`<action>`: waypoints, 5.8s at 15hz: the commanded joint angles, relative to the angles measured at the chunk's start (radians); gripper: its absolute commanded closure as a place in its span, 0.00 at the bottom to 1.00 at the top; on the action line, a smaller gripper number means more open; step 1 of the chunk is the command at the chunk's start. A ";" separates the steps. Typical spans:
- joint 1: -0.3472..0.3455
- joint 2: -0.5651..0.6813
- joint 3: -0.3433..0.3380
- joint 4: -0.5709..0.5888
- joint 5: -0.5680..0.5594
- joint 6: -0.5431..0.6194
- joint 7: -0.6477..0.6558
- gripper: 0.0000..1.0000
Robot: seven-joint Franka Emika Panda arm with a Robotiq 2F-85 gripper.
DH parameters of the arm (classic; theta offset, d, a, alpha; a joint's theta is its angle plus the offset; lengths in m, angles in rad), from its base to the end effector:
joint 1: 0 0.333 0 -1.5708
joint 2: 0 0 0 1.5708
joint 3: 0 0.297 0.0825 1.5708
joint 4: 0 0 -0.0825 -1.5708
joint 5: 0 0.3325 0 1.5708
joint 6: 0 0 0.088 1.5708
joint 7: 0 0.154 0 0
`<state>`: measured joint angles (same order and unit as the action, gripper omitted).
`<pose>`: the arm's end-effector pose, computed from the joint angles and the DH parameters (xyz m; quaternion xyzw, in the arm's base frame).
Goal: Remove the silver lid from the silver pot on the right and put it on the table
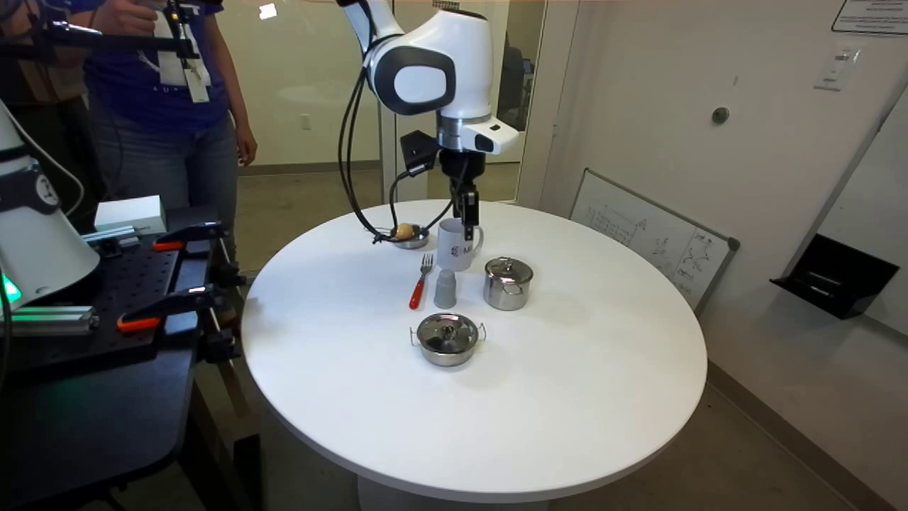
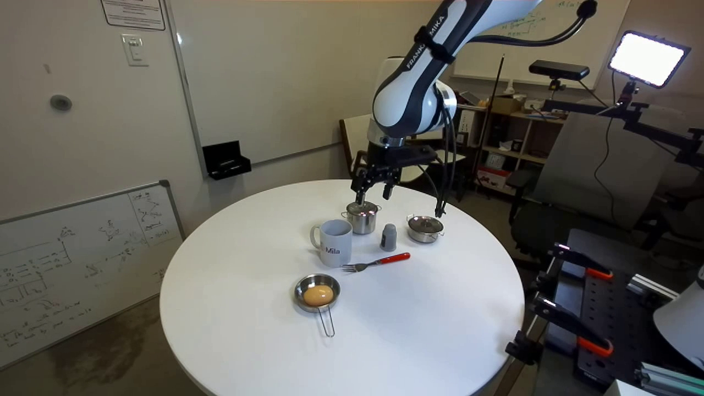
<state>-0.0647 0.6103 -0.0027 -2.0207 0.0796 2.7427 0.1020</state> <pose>0.5754 -0.0406 0.1361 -0.9911 0.1197 -0.0555 0.0177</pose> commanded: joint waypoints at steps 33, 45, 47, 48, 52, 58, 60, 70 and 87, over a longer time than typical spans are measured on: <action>0.194 0.288 -0.284 0.330 -0.042 0.003 0.349 0.00; 0.200 0.277 -0.281 0.305 -0.029 -0.011 0.397 0.00; 0.201 0.276 -0.279 0.302 -0.027 -0.013 0.403 0.00; 0.204 0.276 -0.280 0.302 -0.027 -0.014 0.407 0.00; 0.209 0.278 -0.282 0.307 -0.027 -0.016 0.416 0.33; 0.212 0.275 -0.283 0.311 -0.027 -0.022 0.425 0.78; 0.212 0.273 -0.283 0.311 -0.027 -0.024 0.427 0.94; 0.197 0.194 -0.263 0.257 -0.017 -0.008 0.410 0.95; 0.118 -0.261 -0.214 -0.229 -0.036 -0.140 0.301 0.95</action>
<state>0.1028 0.4477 -0.2666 -2.1333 0.0335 2.6045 0.4796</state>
